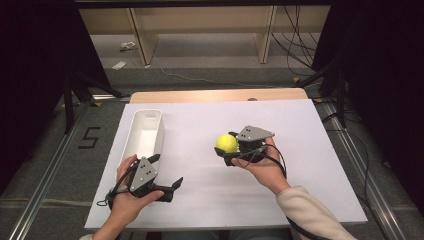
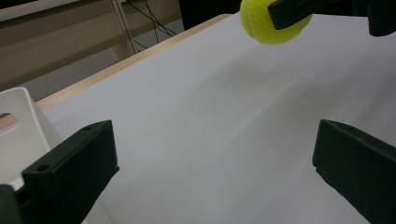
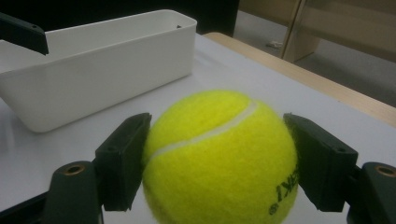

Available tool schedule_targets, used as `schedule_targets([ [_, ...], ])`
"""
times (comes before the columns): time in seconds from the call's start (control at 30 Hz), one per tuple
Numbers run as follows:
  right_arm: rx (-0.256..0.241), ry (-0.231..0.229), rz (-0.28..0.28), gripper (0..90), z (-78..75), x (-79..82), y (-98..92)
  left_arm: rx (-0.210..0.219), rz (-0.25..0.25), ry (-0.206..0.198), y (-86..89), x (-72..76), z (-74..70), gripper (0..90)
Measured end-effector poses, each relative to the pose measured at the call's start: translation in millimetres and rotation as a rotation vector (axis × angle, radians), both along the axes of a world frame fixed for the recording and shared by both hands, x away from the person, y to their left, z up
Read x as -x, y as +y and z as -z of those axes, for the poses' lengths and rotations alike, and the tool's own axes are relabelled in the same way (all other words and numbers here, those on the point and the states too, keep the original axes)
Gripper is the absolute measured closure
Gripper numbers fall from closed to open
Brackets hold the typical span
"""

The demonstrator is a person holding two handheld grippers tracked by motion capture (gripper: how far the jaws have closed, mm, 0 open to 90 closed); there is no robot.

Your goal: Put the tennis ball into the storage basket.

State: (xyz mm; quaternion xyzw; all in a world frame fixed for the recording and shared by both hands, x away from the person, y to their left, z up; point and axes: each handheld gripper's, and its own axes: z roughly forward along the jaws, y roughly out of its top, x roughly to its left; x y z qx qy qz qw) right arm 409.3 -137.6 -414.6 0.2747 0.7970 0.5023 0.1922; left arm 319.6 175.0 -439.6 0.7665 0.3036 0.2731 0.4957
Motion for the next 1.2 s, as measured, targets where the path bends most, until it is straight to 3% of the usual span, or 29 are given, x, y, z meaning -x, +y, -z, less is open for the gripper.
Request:
schedule_targets([
  [1.2,-0.02,-0.004,0.007,27.1,-6.0,-5.8,6.3,-0.004,0.003,0.001,-0.4,-0.1,0.1,0.0],
])
